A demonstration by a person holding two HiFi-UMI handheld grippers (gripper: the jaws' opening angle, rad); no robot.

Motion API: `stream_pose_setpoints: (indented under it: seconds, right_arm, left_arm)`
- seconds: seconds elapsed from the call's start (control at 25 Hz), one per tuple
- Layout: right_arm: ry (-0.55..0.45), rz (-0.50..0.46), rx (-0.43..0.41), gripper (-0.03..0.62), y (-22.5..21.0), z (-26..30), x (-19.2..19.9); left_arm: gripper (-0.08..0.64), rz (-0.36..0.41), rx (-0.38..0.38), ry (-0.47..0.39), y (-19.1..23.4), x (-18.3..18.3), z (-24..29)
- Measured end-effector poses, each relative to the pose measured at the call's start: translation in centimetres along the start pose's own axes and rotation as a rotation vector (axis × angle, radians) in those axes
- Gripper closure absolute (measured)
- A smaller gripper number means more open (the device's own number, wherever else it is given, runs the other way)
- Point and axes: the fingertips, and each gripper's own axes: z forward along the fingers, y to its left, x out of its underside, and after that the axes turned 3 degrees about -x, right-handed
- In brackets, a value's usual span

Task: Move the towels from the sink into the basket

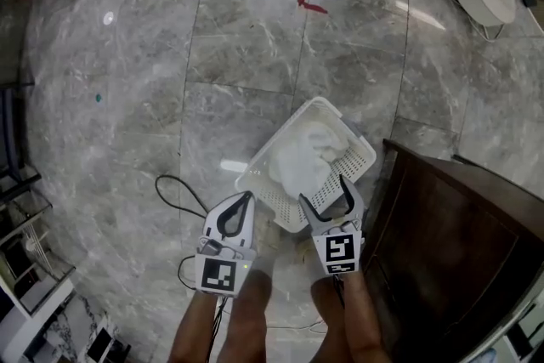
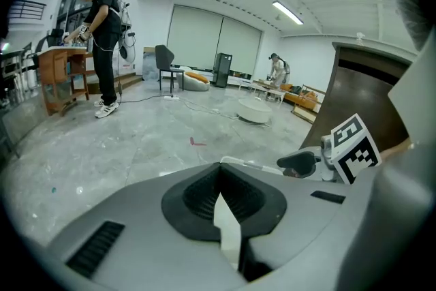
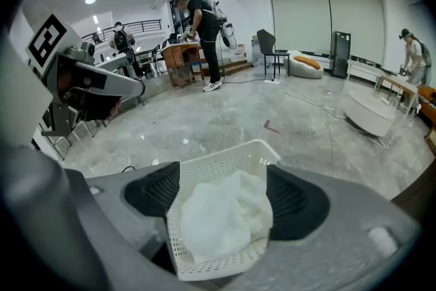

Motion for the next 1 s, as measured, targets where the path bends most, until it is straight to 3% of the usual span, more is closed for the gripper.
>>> stream_pose_setpoints:
  seconds: [0.48, 0.76, 1.0]
  right_arm:
    - [-0.157, -0.011, 0.098, 0.255, -3.3, -14.1, -16.2]
    - [-0.249, -0.003, 0.182, 0.304, -3.7, -24.5, -24.7]
    - [-0.340, 0.005, 0.228, 0.379, -3.3, -33.2, -31.3]
  left_arm:
    - [0.551, 0.105, 0.046, -0.149, -5.5, -17.9, -6.6]
    - [0.551, 0.285, 0.077, -0.280, -8.7, -28.1, -13.6]
    - [0.551, 0.309, 0.087, -0.327, -12.3, -35.0, -20.5]
